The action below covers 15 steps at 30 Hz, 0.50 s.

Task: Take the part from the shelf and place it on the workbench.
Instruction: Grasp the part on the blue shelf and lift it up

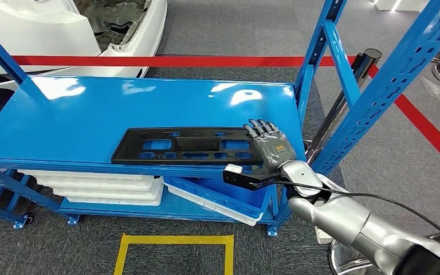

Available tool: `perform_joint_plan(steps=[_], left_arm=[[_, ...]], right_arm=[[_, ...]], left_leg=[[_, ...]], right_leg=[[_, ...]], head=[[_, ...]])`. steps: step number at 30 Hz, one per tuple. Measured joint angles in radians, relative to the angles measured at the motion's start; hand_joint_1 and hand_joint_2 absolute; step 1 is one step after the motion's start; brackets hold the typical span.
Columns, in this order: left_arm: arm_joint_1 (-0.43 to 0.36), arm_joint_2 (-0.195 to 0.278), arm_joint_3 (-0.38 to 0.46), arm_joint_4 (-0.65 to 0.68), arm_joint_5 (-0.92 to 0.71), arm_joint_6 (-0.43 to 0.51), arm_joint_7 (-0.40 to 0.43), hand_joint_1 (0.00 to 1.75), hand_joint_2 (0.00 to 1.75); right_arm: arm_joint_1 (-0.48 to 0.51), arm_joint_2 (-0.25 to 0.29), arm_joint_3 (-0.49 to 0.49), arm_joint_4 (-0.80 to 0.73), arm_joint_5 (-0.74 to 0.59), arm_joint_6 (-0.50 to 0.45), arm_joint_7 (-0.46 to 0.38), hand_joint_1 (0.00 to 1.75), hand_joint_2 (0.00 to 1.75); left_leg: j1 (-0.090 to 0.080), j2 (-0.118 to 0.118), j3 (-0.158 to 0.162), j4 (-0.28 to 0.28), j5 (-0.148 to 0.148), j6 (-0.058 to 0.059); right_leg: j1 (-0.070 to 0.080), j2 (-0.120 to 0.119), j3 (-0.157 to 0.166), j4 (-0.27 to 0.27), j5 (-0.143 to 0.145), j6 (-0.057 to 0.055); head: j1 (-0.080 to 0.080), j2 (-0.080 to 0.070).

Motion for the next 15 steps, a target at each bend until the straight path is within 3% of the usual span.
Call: perform_joint_plan(steps=[15], left_arm=[[-0.001,0.000,0.000,0.000,0.000,0.006,0.000,0.00,0.00]], right_arm=[[-0.043,0.046,0.045,0.098,0.040,-0.025,-0.013,0.00,1.75]], left_leg=[[0.000,0.000,0.000,0.000,0.000,0.000]], right_leg=[[0.000,0.000,0.000,0.000,0.000,0.000]], head=[[0.000,0.000]])
